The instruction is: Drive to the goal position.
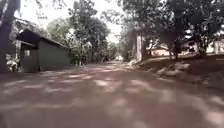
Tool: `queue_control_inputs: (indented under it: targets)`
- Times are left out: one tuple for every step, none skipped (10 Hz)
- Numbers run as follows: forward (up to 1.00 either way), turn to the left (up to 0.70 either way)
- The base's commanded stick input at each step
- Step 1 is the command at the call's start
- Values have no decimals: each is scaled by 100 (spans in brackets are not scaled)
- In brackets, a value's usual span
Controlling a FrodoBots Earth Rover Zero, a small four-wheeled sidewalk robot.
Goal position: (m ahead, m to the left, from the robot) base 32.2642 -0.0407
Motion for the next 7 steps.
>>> queue_control_inputs:
  targets:
    - [100, 0]
    - [100, 0]
    - [100, 0]
    - [100, 0]
    - [100, 0]
    - [100, 0]
    - [100, 0]
